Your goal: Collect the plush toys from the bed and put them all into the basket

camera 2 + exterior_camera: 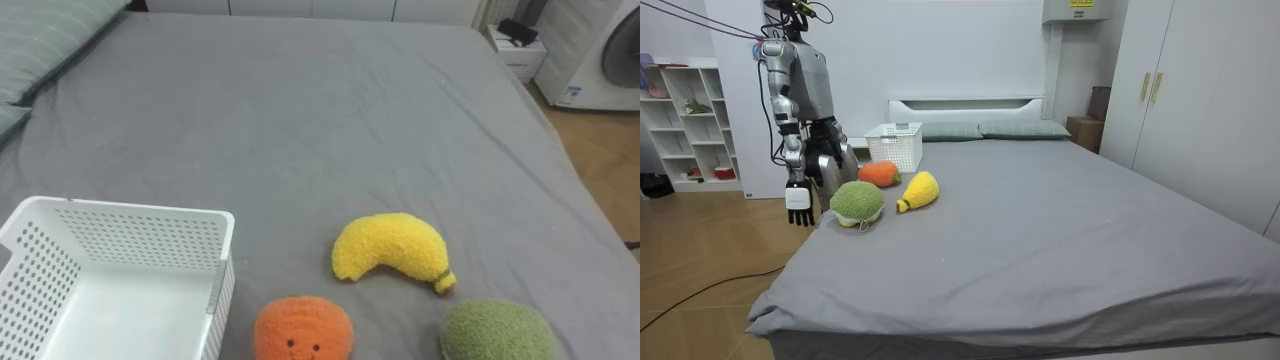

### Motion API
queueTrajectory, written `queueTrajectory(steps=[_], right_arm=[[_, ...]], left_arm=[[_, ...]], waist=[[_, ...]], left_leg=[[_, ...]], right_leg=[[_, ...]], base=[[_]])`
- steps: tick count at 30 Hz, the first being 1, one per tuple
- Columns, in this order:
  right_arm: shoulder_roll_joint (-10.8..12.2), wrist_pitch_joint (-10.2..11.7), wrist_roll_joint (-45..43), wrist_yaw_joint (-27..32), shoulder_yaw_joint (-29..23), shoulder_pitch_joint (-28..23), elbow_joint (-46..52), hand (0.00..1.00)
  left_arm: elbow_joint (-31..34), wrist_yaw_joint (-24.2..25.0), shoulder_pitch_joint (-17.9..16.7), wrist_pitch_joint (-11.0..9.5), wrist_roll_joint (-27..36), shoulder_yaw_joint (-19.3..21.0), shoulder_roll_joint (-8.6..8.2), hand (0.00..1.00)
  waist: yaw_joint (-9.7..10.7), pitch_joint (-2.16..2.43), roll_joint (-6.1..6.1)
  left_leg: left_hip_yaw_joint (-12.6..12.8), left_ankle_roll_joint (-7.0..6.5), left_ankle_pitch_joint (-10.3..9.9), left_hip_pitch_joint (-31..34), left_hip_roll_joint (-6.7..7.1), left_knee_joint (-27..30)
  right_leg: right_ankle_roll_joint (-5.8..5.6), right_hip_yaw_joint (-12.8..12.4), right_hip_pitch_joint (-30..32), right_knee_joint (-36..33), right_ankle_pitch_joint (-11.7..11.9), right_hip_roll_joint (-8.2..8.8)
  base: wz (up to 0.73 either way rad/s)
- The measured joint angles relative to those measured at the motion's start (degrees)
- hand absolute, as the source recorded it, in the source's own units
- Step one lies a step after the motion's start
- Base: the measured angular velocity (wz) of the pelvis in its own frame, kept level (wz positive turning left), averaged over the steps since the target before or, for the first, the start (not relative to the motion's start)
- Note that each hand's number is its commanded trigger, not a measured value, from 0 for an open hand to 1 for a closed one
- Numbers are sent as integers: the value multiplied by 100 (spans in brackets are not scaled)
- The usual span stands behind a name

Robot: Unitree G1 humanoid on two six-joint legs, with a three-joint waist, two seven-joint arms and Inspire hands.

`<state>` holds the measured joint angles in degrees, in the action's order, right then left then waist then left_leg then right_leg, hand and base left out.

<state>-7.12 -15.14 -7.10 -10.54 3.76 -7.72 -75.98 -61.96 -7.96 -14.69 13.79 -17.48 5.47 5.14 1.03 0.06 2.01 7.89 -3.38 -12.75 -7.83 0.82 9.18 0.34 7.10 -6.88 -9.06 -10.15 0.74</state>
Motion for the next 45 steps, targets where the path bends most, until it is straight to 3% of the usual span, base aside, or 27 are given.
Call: queueTrajectory(steps=[5, 14, 22, 29, 35, 42, 45], right_arm=[[1, 3, -7, 40, 8, -45, -9, 0], [3, 6, -17, 171, -1, -60, 3, 0], [0, 4, 345, 231, -116, -134, -3, 0], [-59, 12, 1188, 527, -1211, -275, -15, 0], [-311, 102, 1859, 1022, -2217, -305, 14, 0], [-437, 216, 2016, 1773, -2770, -286, 791, 0], [-445, 332, 2012, 2093, -2773, -234, 1311, 0]], left_arm=[[0, 132, -4, 10, -15, -12, -5, 0], [10, 112, 233, -10, -72, -4, 36, 0], [7, 90, 182, -10, -70, 161, 40, 0], [53, 90, 9, -11, -67, 835, 77, 0], [173, 20, -90, -109, -67, 1424, 229, 0], [168, -286, -113, -189, -74, 1458, 319, 0], [168, -314, -120, -254, -76, 1453, 358, 0]], waist=[[-3, 0, 1], [33, -2, 39], [6, 3, 77], [69, 1, 93], [158, 6, 201], [213, 10, 319], [207, 3, 396]], left_leg=[[79, 5, -2, -76, -11, -52], [78, 3, -3, -43, -6, -54], [70, 3, -3, -66, -6, -52], [68, 2, -4, -90, -7, -61], [69, 2, -4, -79, -7, -45], [121, 1, -4, -73, -8, -54], [159, 1, -4, -69, -10, -68]], right_leg=[[-1, -106, -13, 18, 2, -23], [-8, -67, 3, 20, 9, -19], [-7, -50, -22, 15, 12, -18], [-9, -72, -55, 38, 15, -8], [-10, -46, -51, 30, 14, 9], [-12, -116, 6, 29, 21, -18], [-12, -154, 28, 21, 22, -22]], base=[[-8], [0], [0], [0], [0], [-4], [-6]])
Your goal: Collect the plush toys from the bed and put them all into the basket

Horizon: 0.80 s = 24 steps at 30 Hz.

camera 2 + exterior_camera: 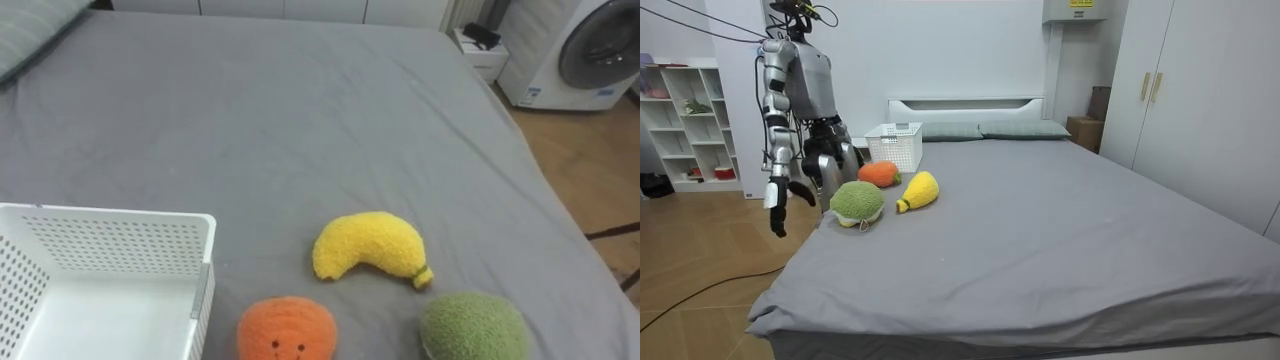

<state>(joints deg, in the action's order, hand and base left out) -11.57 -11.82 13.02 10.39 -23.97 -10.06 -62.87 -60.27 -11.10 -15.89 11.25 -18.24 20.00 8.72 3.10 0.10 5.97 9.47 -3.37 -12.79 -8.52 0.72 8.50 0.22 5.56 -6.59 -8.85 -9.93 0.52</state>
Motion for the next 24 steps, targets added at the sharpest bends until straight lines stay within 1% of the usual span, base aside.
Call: queueTrajectory(steps=[2, 4, 5, 6, 7, 8, 9, 10, 11, 12, 14, 16, 18, 19, 20, 22, 24], right_arm=[[-19, 98, -26, 166, -57, 64, 345, 0], [-44, 177, -105, 317, -178, 103, 816, 0], [-63, 212, -253, 423, -180, 99, 1245, 0], [-72, 257, -260, 524, -179, 103, 1691, 0], [-73, 292, -264, 570, -174, 103, 1903, 0], [-71, 337, -340, 649, -171, 88, 2366, 0], [-71, 358, -522, 731, -170, 81, 2853, 0], [-71, 388, -662, 781, -165, 84, 3088, 0], [-73, 525, -917, 897, -160, 92, 3455, 0], [-72, 608, -1072, 1014, -153, 94, 3791, 0], [-70, 700, -1232, 1156, -129, 93, 4228, 0], [-62, 736, -1346, 1306, -34, 91, 4621, 0], [-55, 759, -1393, 1451, 176, 89, 4919, 0], [-55, 758, -1429, 1463, 245, 89, 4986, 0], [-56, 758, -1554, 1459, 363, 93, 5111, 0], [-56, 757, -1580, 1436, 492, 93, 5309, 0], [-62, 757, -1592, 1341, 532, 114, 5512, 0]], left_arm=[[2, 2, 4, -54, -1, 2, -1, 0], [2, 3, -4, -109, -4, 0, 0, 0], [22, 3, 4, -138, -3, -10, 6, 0], [25, 2, -10, -161, 7, -24, 14, 0], [25, 0, -13, -163, 23, -63, 22, 0], [49, 1, -26, -177, 37, -130, 22, 0], [69, 2, -35, -194, 22, -230, 17, 0], [71, 1, -35, -204, 17, -269, 14, 0], [62, 0, -40, -216, 14, -329, 16, 0], [59, 0, -56, -240, 12, -335, 10, 0], [62, 1, -91, -278, 9, -341, -1, 0], [63, 3, -115, -298, 15, -343, -4, 0], [70, 3, -119, -298, 14, -347, -13, 0], [82, 2, -119, -298, 13, -348, -22, 0], [90, 1, -113, -297, 13, -445, -26, 0], [134, 5, -115, -297, 10, -568, -40, 0], [195, 28, -129, -296, 15, -578, -46, 0]], waist=[[5, 1, 25], [-2, 5, 15], [-13, 2, 5], [-15, 12, -36], [-12, 10, -42], [-6, -8, -13], [-10, 9, -76], [-8, 21, -98], [-13, 21, -105], [-34, 22, -112], [-42, 18, -117], [-40, 20, -129], [-48, 19, -126], [-46, 20, -128], [-49, 24, -140], [-48, 12, -157], [-59, 4, -180]], left_leg=[[20, -1, 0, 29, 0, -1], [71, -3, -1, 70, -7, 3], [82, -5, -2, 109, -8, 6], [100, -6, -1, 136, -11, 6], [104, -6, -1, 139, -12, 7], [104, -6, -1, 127, -14, -3], [115, -6, -1, 123, -15, -7], [117, -6, -1, 125, -15, -10], [118, -6, -1, 124, -16, -13], [118, -6, 0, 125, -19, -12], [117, -6, -1, 125, -21, -12], [116, -6, -1, 131, -21, -13], [115, -6, -1, 139, -21, -26], [115, -6, -1, 148, -21, -30], [115, -6, -2, 176, -21, -25], [116, -8, 0, 193, -19, -21], [115, -10, 1, 195, -18, -12]], right_leg=[[-8, -41, 39, -3, 9, -7], [-9, -53, 89, -3, 32, -10], [-10, -58, 134, -10, 45, -10], [-8, -80, 171, -40, 57, -16], [-7, -82, 177, -60, 57, -19], [-7, -87, 189, -97, 56, -19], [-7, -87, 201, -98, 56, -21], [-6, -86, 208, -100, 57, -21], [-6, -85, 214, -104, 57, -21], [-5, -86, 212, -109, 58, -26], [-3, -85, 202, -108, 59, -26], [-3, -81, 184, -113, 59, -24], [-2, -77, 191, -124, 59, -20], [-2, -78, 200, -130, 59, -19], [-3, -78, 244, -173, 59, -14], [-3, -77, 272, -197, 59, -8], [-3, -51, 269, -193, 59, 1]], base=[[-8], [-10], [-10], [-9], [-6], [-3], [0], [0], [0], [0], [0], [0], [0], [0], [0], [0], [0]])
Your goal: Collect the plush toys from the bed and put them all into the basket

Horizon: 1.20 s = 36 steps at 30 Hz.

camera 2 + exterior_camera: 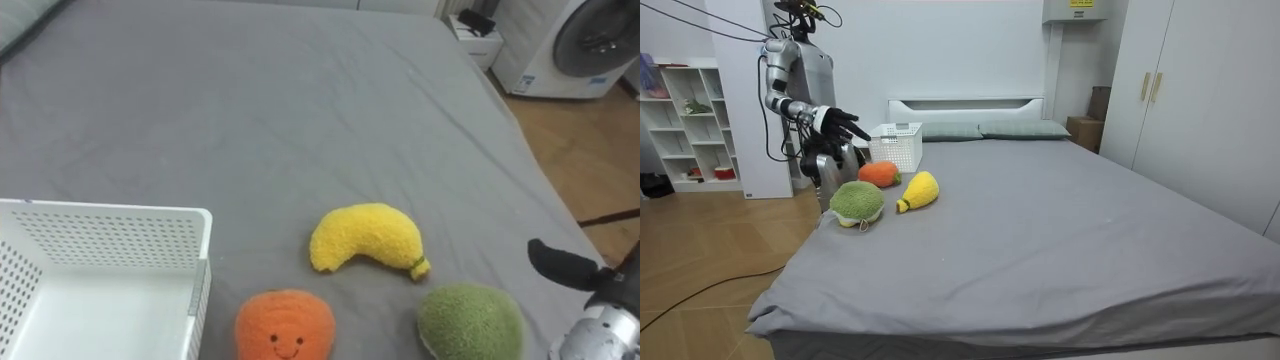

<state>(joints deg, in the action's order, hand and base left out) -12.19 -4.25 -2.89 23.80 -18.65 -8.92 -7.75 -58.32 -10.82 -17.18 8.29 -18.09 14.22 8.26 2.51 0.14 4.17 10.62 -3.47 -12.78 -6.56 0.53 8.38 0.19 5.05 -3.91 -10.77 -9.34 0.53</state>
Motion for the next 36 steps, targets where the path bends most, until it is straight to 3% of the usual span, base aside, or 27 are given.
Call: queueTrajectory(steps=[13, 19, 25, 29, 36], right_arm=[[-34, -64, -798, -1135, 597, 8, 34, 0], [-63, -119, -999, -1972, 1075, 4, -501, 0], [-57, -466, -1625, -2733, 1302, -9, -1410, 0], [-54, -475, -1986, -3266, 1344, -9, -1722, 0], [-53, -464, -2230, -3708, 1331, 61, -2026, 0]], left_arm=[[147, 247, -21, 5, 6, -150, -38, 0], [145, 250, -11, 16, -9, -148, -37, 0], [158, 277, 4, 189, -15, -144, -26, 0], [157, 305, 16, 221, -37, -143, 18, 0], [173, 319, 17, 319, -129, -141, 30, 0]], waist=[[-143, -14, -68], [-158, 21, 16], [-282, 18, 108], [-286, -8, 140], [-288, 1, 177]], left_leg=[[-23, -6, -4, 71, 1, 37], [-111, -9, -1, 80, 11, 88], [-137, -10, -1, 103, 13, 94], [-162, -10, -2, 113, 15, 112], [-237, -16, -7, 139, 19, 153]], right_leg=[[0, 61, 22, 2, 0, 20], [0, 142, -9, 21, 0, 24], [0, 156, -9, 19, 0, 32], [0, 171, -24, 22, 0, 31], [1, 220, -47, 26, 1, 33]], base=[[2], [7], [0], [2], [5]])
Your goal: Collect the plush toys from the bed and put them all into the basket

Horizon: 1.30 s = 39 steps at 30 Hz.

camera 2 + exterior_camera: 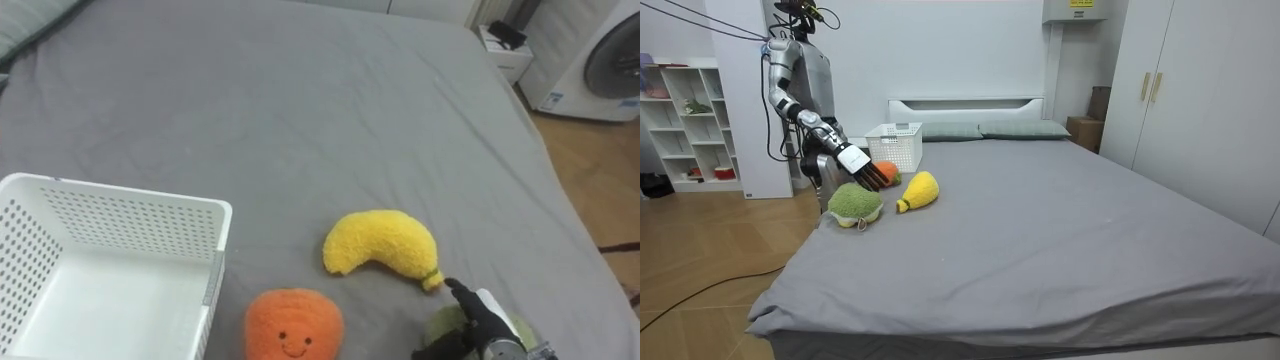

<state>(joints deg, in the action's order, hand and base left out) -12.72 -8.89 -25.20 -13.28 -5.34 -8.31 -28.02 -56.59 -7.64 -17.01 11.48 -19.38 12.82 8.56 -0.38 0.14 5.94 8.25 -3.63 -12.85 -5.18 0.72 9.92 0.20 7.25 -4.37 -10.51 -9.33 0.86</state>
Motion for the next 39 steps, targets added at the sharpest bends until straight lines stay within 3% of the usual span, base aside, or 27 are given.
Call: queueTrajectory(steps=[19, 26, 31, 39], right_arm=[[4, 9, -791, -160, -41, 203, -575, 0], [0, 22, -1689, 130, -42, 163, -771, 0], [-3, 31, -2016, 442, -51, 177, -917, 0], [-5, 28, -2254, 778, -74, 145, -1000, 0]], left_arm=[[48, -13, 57, -2, -73, 29, -14, 0], [46, -19, 96, -11, -388, 64, -18, 0], [47, -19, 58, -11, -383, 69, -22, 0], [48, -19, 39, -13, -383, 163, -21, 0]], waist=[[-85, 12, -19], [-299, 19, -32], [-303, 51, -101], [-293, 35, -107]], left_leg=[[-223, 4, -1, -66, 12, 109], [-229, 3, -1, -69, 14, 114], [-233, 3, -1, -70, 16, 118], [-229, 3, 0, -140, 24, 119]], right_leg=[[15, 228, -250, 89, 11, 13], [15, 239, -251, 89, 11, 17], [15, 248, -265, 88, 11, 20], [11, 237, -341, 102, 7, 26]], base=[[7], [0], [1], [0]])
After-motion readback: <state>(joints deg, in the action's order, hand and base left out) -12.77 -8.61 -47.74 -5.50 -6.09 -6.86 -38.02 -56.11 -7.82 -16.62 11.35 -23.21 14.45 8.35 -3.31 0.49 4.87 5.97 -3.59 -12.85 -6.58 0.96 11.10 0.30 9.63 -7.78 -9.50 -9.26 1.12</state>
